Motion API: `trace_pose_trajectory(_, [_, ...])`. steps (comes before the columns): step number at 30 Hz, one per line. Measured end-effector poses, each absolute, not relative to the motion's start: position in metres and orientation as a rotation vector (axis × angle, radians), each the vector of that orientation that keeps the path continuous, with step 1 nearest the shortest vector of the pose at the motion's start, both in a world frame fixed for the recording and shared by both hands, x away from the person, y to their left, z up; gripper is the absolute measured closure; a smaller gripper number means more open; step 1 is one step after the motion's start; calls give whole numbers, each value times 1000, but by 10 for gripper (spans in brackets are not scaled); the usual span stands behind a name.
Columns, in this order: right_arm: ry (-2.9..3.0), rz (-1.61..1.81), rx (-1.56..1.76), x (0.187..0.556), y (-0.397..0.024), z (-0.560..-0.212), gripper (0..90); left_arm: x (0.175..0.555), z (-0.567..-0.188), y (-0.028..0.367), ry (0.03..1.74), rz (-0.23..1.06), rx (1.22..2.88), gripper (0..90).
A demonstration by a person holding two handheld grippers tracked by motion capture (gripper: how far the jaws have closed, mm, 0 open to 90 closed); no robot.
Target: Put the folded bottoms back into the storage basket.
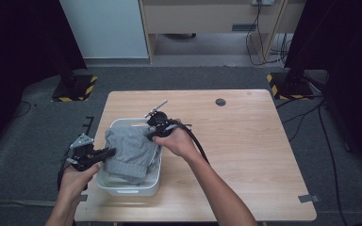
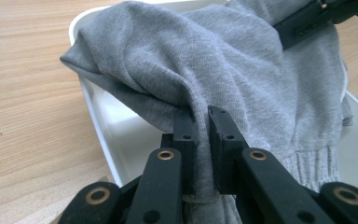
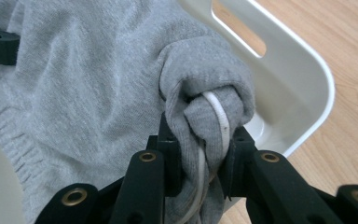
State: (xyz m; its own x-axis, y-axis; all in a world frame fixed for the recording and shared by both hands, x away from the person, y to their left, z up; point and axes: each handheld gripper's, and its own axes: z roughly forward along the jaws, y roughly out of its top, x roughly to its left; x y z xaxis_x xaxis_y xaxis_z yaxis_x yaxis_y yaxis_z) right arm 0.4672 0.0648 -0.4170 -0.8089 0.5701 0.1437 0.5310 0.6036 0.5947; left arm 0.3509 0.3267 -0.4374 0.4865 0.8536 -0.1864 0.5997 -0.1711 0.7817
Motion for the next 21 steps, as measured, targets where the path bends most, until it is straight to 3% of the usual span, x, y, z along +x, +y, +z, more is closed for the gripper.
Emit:
trace_pose_trajectory(6, [2757, 990, 961, 466, 63, -421, 688, 353, -441, 326, 1215, 376, 1887, 806])
trace_pose_trajectory(9, [2740, 964, 942, 467, 60, -422, 402, 351, -437, 327, 1222, 429, 1844, 647])
trace_pose_trajectory(10, [2740, 949, 928, 467, 59, -423, 347, 351, -434, 328, 1215, 445, 1840, 608])
trace_pose_trajectory(18, [2630, 1051, 913, 467, 39, -415, 197, 353, -427, 322, 1183, 538, 1877, 481])
trace_pose_trajectory(21, [2618, 1075, 929, 469, 35, -413, 179, 358, -427, 321, 1185, 533, 1885, 427])
